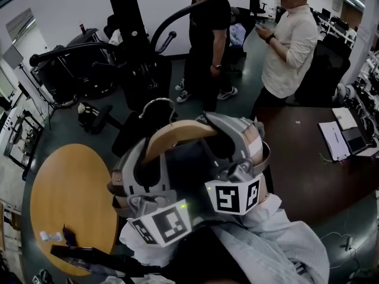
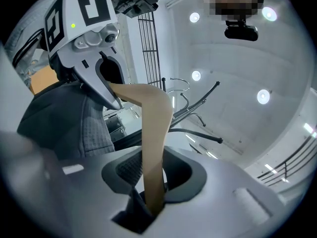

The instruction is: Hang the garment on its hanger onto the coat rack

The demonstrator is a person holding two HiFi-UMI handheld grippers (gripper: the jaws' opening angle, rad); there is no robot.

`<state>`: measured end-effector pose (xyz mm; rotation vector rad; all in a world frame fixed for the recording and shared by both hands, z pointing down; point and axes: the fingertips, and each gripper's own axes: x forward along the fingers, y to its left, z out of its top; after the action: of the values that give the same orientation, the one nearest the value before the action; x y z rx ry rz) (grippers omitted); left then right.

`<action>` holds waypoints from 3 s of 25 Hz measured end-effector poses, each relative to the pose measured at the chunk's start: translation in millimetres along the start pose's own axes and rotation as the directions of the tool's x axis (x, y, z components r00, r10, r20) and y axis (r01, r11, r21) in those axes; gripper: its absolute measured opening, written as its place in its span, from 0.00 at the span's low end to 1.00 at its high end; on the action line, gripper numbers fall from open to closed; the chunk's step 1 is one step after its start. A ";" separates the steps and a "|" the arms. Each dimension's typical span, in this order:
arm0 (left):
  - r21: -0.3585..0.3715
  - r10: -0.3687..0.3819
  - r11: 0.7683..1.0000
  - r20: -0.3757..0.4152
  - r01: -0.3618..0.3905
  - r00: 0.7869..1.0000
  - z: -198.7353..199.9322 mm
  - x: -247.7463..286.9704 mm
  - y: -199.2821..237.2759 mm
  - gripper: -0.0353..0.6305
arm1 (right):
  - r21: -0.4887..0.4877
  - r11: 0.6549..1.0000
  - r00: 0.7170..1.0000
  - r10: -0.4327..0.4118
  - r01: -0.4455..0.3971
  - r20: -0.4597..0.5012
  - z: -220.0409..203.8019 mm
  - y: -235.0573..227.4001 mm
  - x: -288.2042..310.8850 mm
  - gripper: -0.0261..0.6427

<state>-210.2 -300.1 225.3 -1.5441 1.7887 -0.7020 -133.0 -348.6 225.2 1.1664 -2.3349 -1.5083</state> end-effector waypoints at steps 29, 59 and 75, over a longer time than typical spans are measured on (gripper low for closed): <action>-0.043 -0.041 0.999 -0.225 0.032 0.973 -90.3 111.2 -10.0 0.20 | 0.073 0.970 0.973 0.231 -0.232 0.031 -75.4 60.3 122.9 0.19; 0.010 0.018 1.000 -0.077 -0.017 0.997 -86.2 82.1 -7.6 0.32 | 0.125 0.906 0.902 0.372 -0.404 0.219 -46.5 69.1 89.2 0.31; -0.368 0.177 0.928 0.312 -0.053 0.933 -5.8 46.3 -14.6 0.31 | 0.503 0.825 0.958 0.151 -0.258 0.243 -52.7 39.1 49.0 0.27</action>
<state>-209.2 -348.3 233.7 -1.6495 1.7831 -0.0392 -162.4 -411.0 269.3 0.8309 -3.0194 -0.9592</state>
